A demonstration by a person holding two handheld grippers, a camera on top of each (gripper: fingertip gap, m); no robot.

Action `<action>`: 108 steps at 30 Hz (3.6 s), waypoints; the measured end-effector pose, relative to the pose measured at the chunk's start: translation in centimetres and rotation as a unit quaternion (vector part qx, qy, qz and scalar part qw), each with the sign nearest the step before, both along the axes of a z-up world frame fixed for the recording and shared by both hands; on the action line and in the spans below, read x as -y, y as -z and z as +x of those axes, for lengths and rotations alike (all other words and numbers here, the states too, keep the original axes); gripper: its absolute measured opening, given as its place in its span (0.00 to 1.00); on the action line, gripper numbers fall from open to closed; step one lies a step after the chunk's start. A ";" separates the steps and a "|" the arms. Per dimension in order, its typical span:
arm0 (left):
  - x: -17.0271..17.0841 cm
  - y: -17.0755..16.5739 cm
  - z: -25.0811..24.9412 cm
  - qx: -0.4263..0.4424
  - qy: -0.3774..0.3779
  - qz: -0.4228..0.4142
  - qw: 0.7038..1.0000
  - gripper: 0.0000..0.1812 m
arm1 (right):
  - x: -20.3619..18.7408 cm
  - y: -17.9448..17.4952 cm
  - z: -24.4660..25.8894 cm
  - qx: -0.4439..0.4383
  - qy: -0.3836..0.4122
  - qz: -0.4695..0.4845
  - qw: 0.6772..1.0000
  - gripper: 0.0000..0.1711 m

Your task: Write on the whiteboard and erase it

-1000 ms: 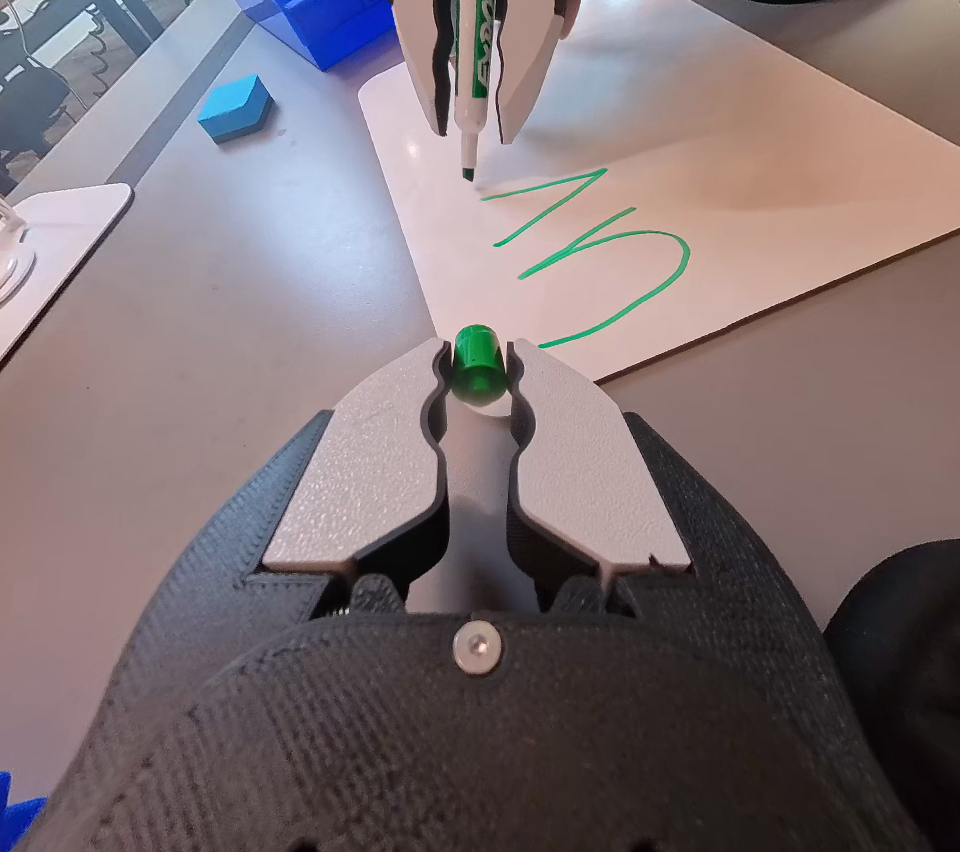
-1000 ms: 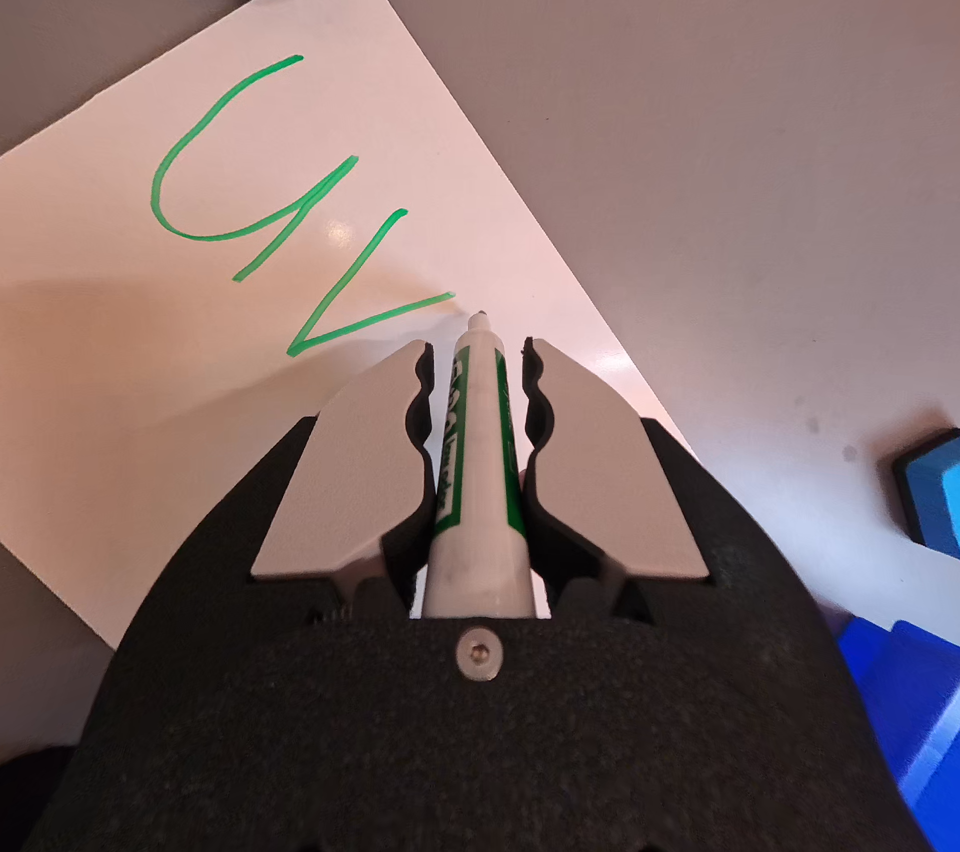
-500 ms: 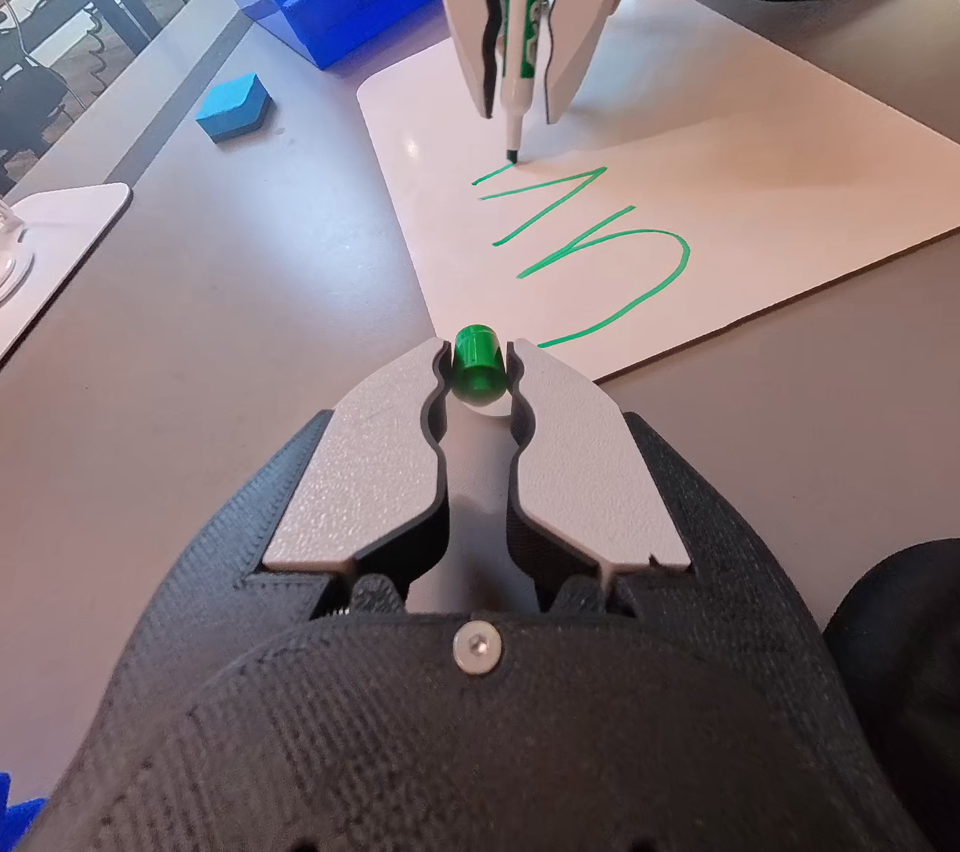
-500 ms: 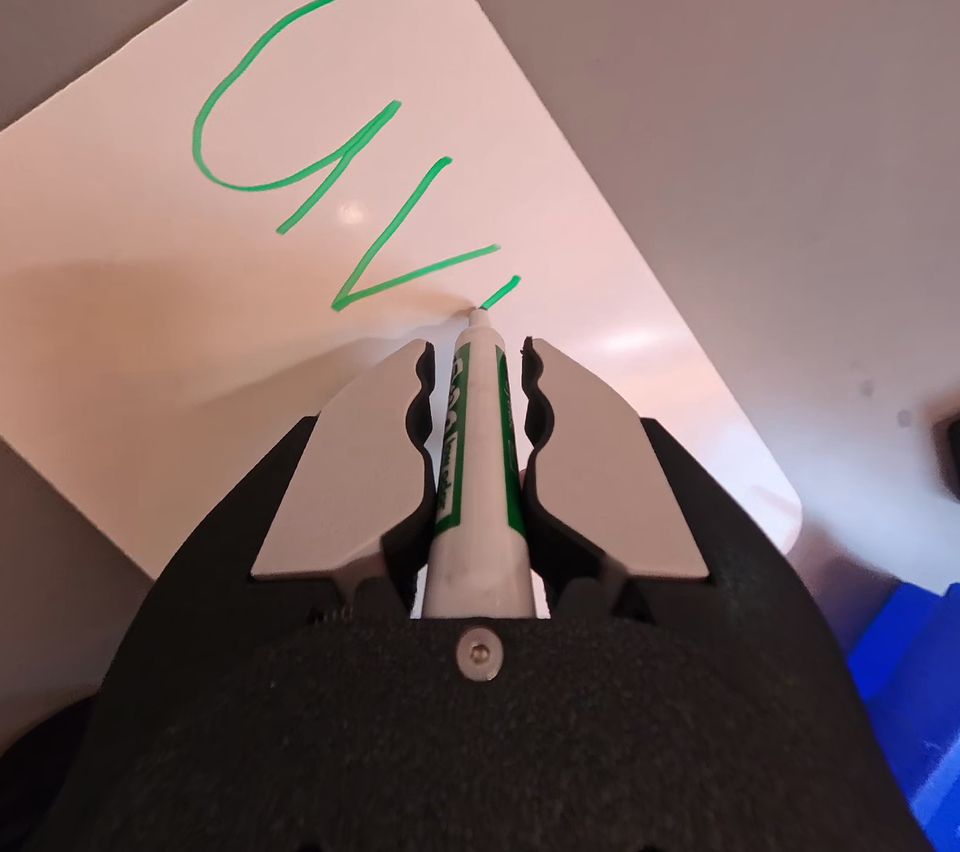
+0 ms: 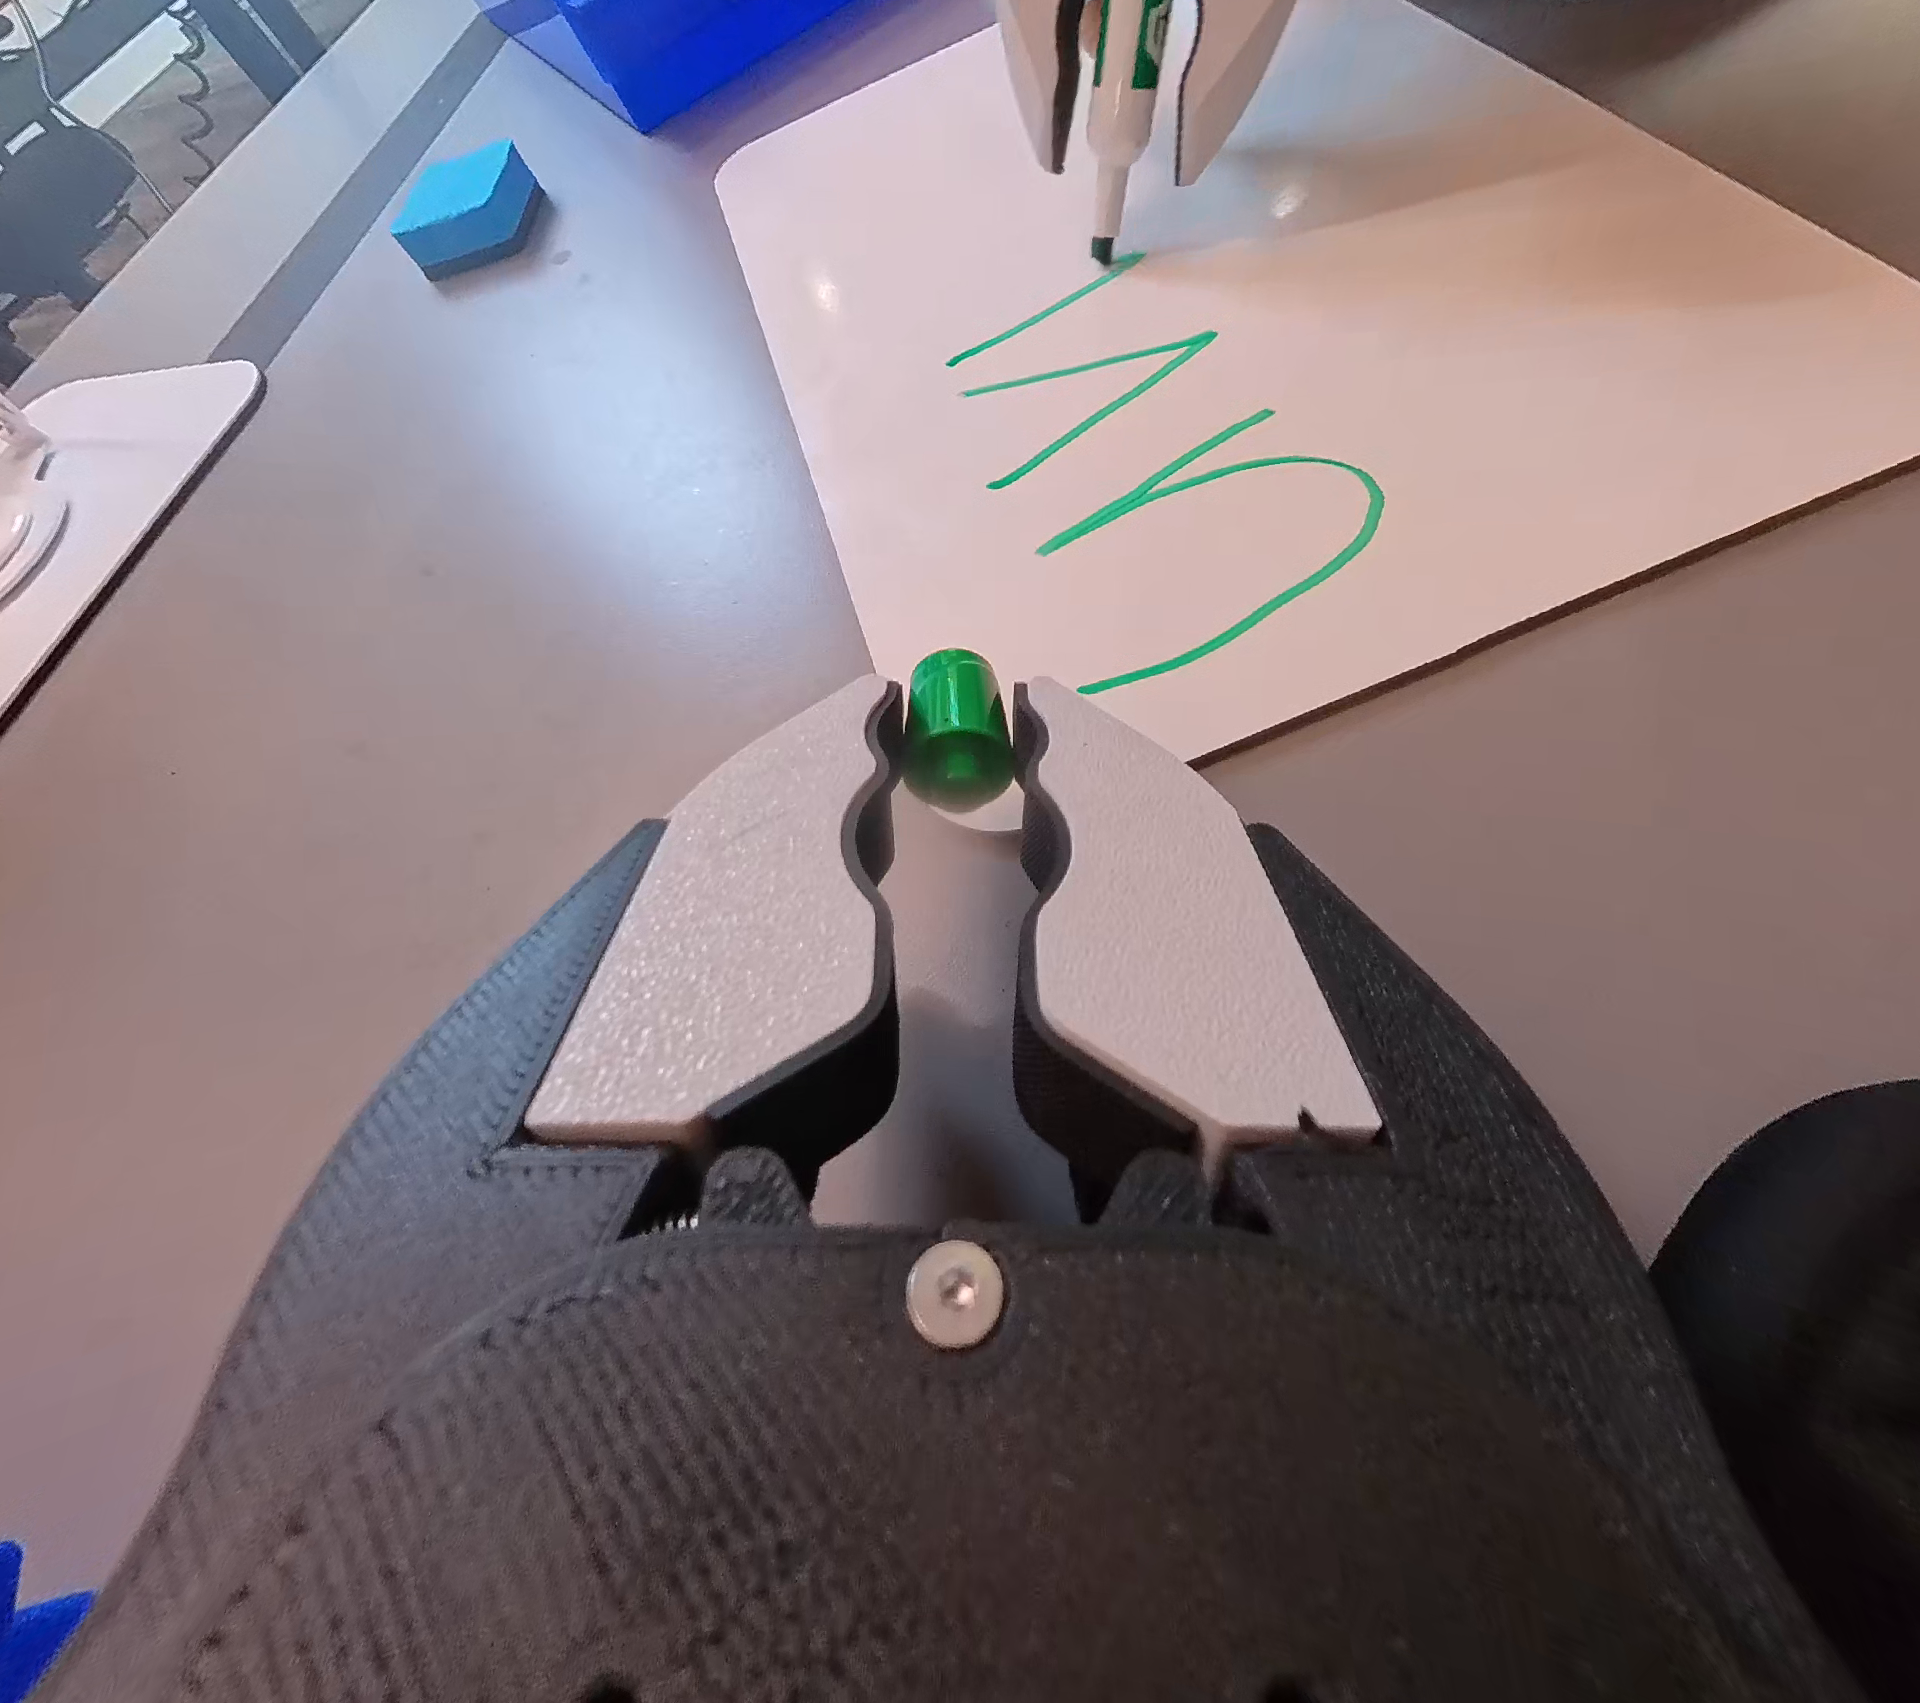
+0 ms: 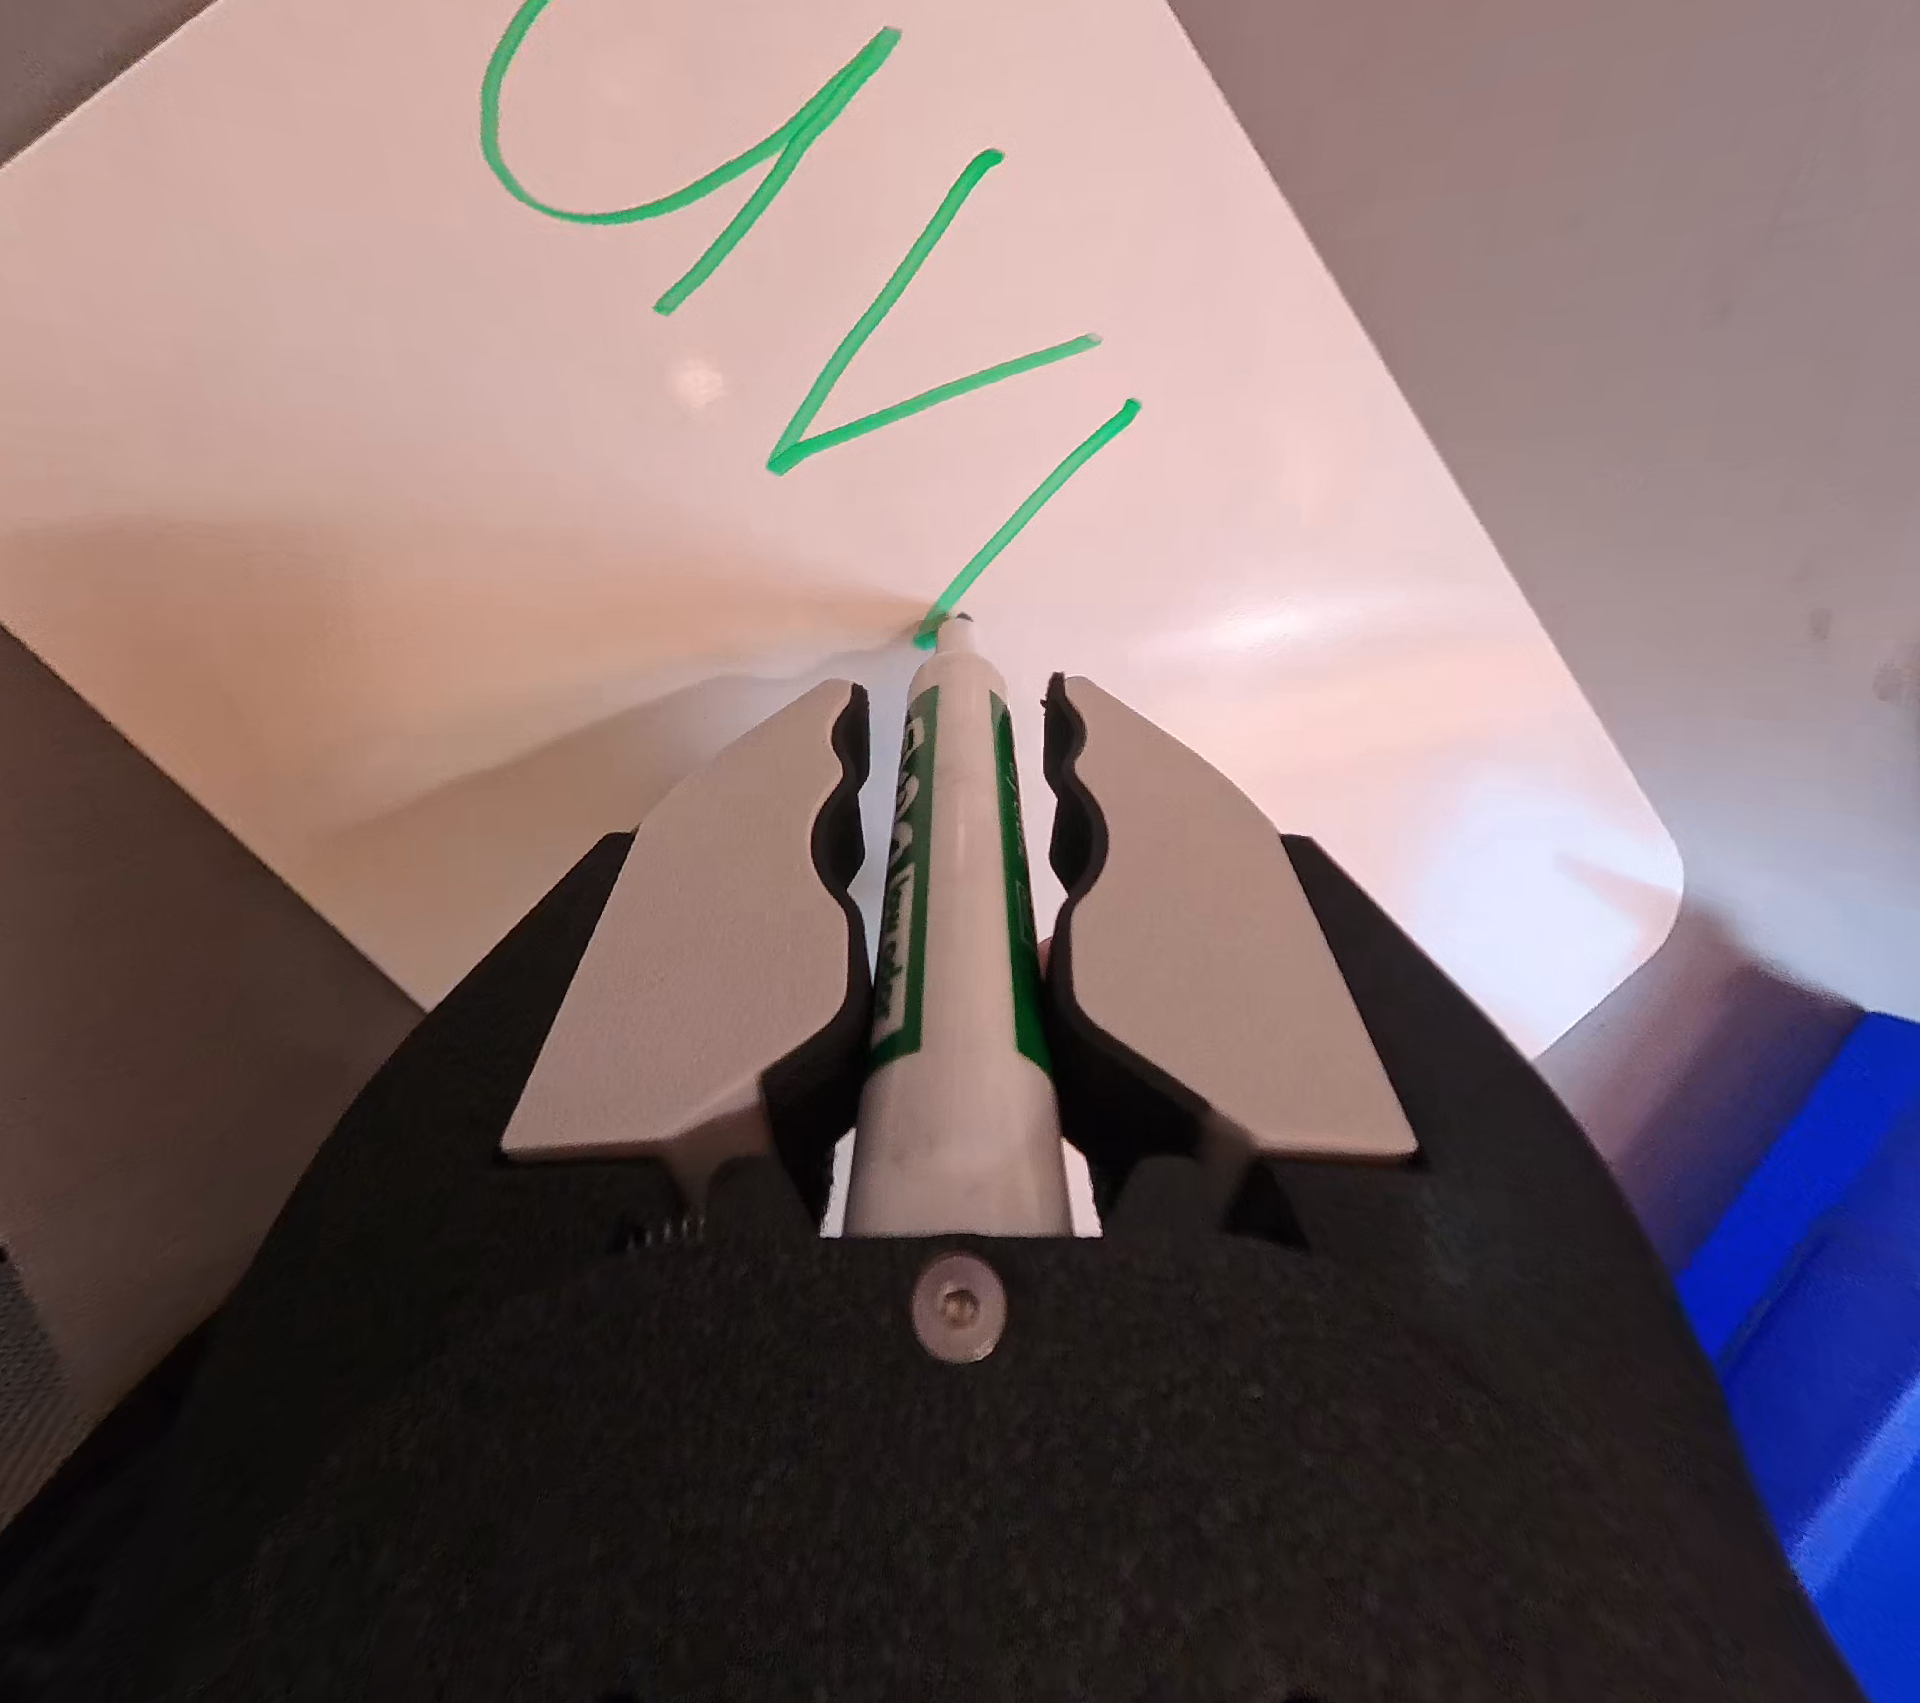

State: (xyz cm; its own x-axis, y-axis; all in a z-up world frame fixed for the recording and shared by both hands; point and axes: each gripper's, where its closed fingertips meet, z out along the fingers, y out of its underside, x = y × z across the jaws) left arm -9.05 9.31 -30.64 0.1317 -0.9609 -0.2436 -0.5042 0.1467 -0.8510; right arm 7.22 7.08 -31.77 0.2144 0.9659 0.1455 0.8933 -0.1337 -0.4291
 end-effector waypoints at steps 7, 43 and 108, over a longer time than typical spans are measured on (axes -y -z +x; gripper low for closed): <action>0.0 0.0 0.0 0.001 0.000 -0.002 1.000 0.11 | -3.2 0.0 -1.0 -0.004 -0.003 0.019 1.000 0.20; 0.0 -0.1 -0.2 0.003 -0.006 -0.005 1.000 0.11 | -4.7 0.0 1.2 0.019 0.009 0.017 1.000 0.20; 0.1 -0.1 -0.4 0.003 -0.008 -0.008 1.000 0.11 | -7.8 -0.5 5.7 0.031 0.072 0.011 0.997 0.20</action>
